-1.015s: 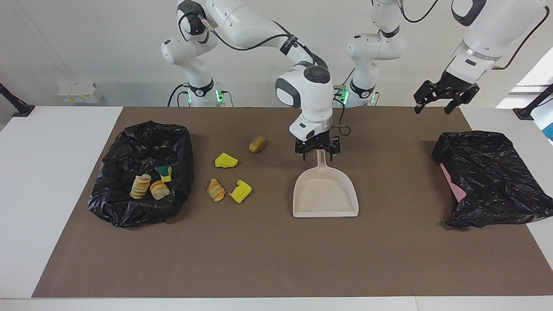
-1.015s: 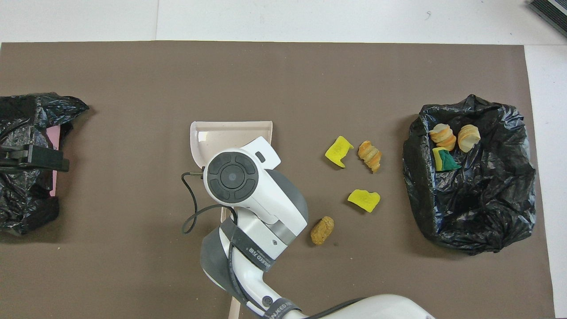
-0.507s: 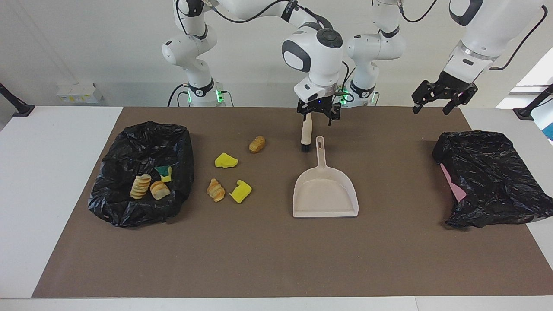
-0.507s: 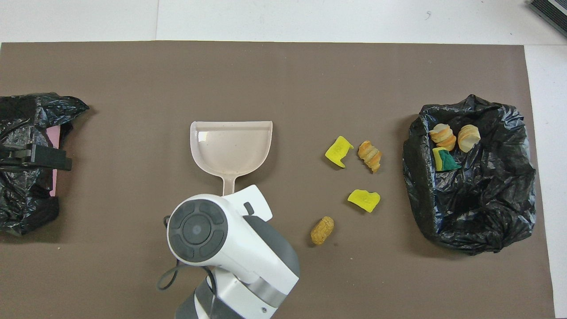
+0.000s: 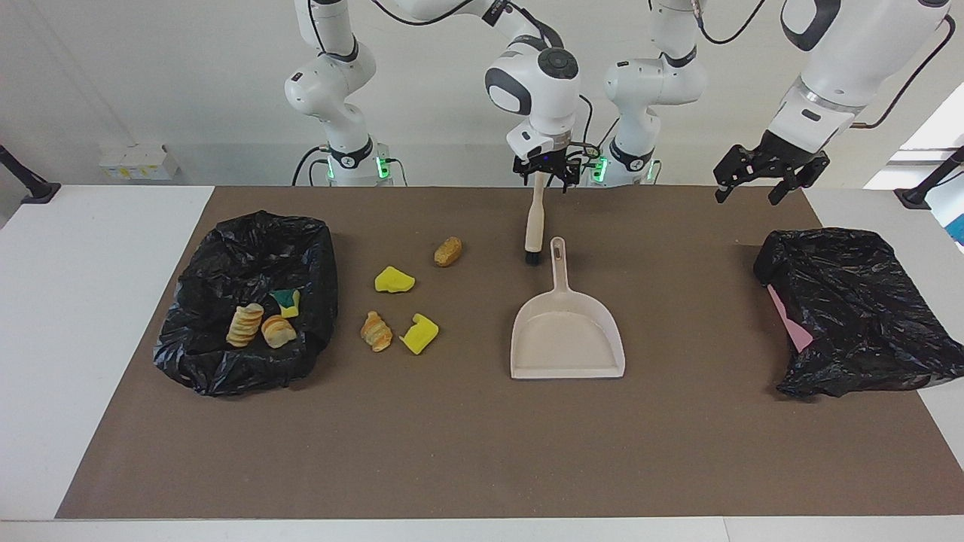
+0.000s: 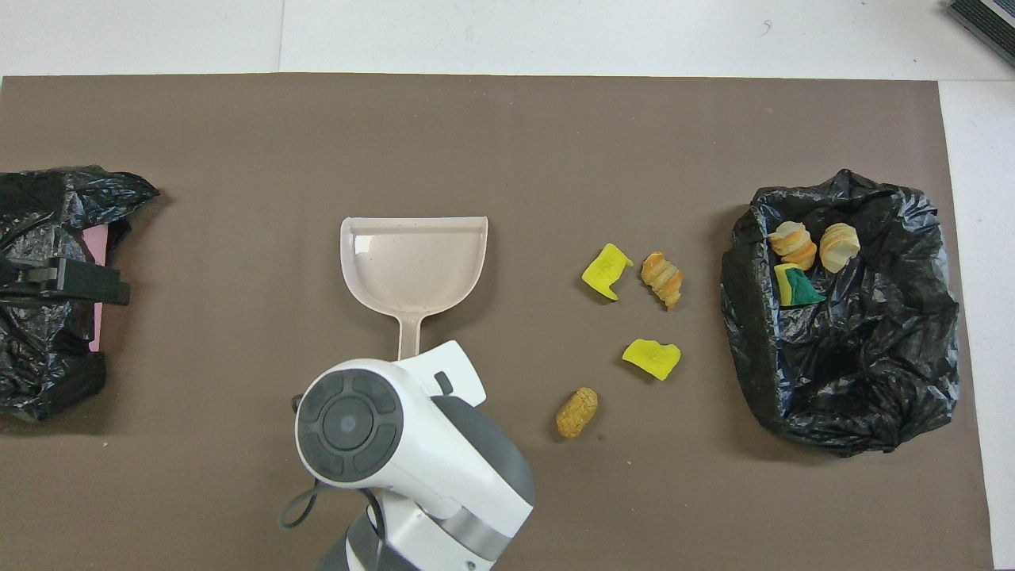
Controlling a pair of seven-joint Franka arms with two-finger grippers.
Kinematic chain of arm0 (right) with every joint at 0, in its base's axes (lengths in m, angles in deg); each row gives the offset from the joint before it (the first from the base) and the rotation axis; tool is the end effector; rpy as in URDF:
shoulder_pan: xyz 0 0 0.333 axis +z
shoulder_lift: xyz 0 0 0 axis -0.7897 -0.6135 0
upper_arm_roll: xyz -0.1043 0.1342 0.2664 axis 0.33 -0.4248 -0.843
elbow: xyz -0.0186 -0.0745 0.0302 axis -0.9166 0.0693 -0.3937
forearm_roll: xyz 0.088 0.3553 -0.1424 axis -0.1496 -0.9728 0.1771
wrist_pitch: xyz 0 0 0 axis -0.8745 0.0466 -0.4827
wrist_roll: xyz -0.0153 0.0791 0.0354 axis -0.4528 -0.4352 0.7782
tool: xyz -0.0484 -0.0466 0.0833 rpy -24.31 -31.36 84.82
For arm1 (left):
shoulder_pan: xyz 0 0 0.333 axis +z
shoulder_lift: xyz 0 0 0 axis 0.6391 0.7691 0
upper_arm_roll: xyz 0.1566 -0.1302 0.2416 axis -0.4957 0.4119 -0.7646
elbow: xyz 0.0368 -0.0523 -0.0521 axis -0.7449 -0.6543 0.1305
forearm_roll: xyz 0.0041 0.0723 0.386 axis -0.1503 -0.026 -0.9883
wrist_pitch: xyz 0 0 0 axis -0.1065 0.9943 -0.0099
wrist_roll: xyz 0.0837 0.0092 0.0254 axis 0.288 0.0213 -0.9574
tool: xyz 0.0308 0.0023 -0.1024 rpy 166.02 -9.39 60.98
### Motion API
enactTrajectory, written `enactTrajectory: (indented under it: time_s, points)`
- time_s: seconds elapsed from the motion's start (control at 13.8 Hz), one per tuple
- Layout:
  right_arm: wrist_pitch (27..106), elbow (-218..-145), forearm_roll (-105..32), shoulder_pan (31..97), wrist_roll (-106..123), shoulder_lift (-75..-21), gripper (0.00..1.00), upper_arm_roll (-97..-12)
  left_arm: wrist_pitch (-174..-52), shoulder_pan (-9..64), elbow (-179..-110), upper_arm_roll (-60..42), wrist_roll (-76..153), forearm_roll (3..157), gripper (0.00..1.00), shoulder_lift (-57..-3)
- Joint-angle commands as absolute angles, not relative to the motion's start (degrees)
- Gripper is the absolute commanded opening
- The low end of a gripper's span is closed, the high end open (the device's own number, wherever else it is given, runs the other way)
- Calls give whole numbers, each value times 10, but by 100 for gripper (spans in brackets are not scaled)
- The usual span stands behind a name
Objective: Sweep and dump trash in bin
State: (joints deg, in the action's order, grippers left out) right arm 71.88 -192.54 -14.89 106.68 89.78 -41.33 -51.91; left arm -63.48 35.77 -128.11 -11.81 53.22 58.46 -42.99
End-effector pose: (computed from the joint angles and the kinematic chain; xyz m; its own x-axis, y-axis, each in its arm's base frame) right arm 0.2917 0.5035 0.3806 0.9347 -0.3249 -0.1441 -0.3312 -0.9433 -0.0212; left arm 0.5349 -0.0422 0.6246 0.9979 -0.0607 -0.0225 -0.0592 -0.9965 0.0591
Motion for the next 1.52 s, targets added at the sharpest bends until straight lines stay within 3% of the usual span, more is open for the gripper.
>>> enactTrajectory:
  time_s: [0.0,0.14,0.72,0.94,1.16,1.45]
  points:
    - [754,-1986,-162,1085,918,-390,98,-518,-626,348,-1256,-119,536,564,100,-411]
    - [791,-2008,-166,1090,920,-390,98,-518,-651,342,-1260,-119,537,551,100,-406]
    - [812,-2014,-186,1098,904,-404,91,-518,-670,341,-1275,-119,554,554,100,-408]
    - [815,-2014,-186,1100,900,-404,65,-518,-670,341,-1278,-119,555,554,100,-409]
    - [820,-2014,-187,1100,884,-404,51,-519,-670,340,-1279,-119,559,554,100,-407]
    - [824,-2012,-193,1100,880,-405,2,-519,-705,306,-1294,-119,556,557,100,-389]
